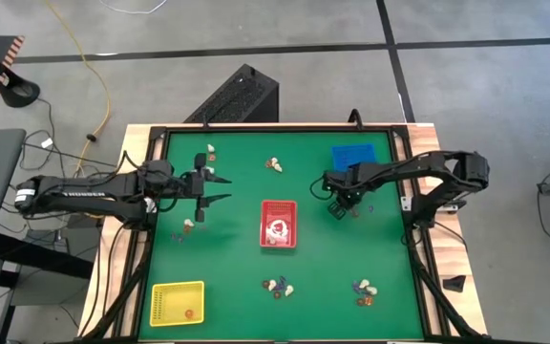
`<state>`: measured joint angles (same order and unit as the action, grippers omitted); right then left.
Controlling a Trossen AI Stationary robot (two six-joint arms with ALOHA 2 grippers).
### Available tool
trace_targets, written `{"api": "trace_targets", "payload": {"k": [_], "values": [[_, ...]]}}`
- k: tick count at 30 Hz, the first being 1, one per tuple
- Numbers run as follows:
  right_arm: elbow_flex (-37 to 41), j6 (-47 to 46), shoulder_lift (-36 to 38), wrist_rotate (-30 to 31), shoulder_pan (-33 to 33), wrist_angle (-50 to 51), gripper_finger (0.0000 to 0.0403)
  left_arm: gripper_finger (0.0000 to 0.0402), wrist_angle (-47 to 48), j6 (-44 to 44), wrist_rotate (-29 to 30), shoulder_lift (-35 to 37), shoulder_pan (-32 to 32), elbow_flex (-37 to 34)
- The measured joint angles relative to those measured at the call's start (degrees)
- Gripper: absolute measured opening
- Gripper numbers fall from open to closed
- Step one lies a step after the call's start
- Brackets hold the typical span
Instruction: Sort Halloween decoration
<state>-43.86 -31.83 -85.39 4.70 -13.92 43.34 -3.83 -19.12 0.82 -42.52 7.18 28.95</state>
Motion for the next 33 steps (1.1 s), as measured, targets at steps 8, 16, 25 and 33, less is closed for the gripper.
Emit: {"api": "trace_targets", "payload": {"k": [8,16,25,33], "values": [[-2.20,-1.07,4.85,-0.13,6.27,-3.78,0.0101,0.0153,1.80,3.84,-6.80,6.60,-0.03,0.00],[-10.73,4.34,3.83,-0.16,17.94,-20.22,0.0084,0.0153,1.88,3.67,-11.58,6.95,-0.04,0.00],[-26.44,23.14,-13.24,-1.23,28.18,-43.93,0.0083,0.0153,-1.30,3.37,-8.61,6.95,-0.04,0.02],[-51.49,28.61,-36.94,-14.25,27.60,-52.71,0.0082,0.0153,-3.61,5.23,-3.95,6.95,-0.02,0.04]]}}
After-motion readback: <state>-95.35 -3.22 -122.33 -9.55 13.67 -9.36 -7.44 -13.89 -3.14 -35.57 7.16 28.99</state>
